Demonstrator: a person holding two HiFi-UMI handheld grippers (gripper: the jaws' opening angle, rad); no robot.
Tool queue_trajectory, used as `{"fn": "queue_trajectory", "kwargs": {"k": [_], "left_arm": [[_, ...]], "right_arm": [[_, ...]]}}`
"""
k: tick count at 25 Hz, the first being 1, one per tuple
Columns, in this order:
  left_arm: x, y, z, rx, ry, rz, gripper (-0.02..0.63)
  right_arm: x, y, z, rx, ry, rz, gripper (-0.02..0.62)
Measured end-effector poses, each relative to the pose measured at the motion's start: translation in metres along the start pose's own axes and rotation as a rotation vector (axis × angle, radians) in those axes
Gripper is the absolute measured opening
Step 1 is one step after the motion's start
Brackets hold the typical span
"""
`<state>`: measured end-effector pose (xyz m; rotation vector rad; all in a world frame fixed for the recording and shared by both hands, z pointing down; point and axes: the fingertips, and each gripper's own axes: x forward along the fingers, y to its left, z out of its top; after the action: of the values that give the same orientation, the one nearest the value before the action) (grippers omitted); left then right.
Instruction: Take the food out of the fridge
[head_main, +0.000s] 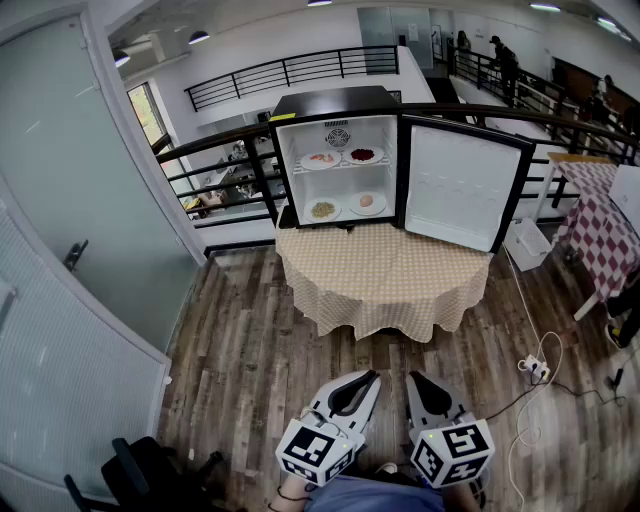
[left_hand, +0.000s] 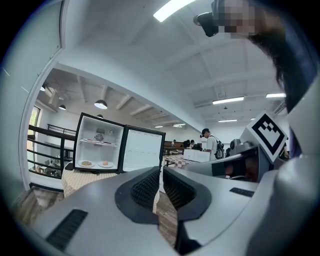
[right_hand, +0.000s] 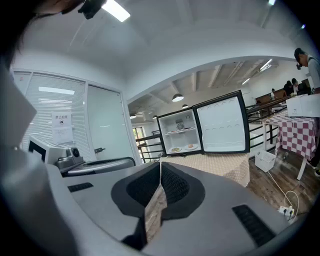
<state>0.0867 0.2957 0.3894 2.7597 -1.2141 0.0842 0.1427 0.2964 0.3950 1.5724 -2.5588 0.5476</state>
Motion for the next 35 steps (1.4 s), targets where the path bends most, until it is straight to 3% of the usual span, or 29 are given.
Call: {"fn": "queue_trajectory", "kwargs": {"k": [15, 29, 35], "left_arm": [[0.052, 0.058, 0.005, 0.012, 0.002, -0.022, 0.020], [0.097, 0.199, 0.024, -0.007, 0.041, -0.042, 0.020], [0.111, 0.254, 0.029, -0.014, 0.042, -0.076, 0.020]], "right_arm": [[0.069, -0.016, 0.019, 0.029, 0.012, 0.027, 0.023], [0.215, 0.003, 0.052, 0.025, 0.067, 0.025, 0.023], [0.269, 0.011, 0.058, 0.042, 0.088, -0.013, 0.023]]}}
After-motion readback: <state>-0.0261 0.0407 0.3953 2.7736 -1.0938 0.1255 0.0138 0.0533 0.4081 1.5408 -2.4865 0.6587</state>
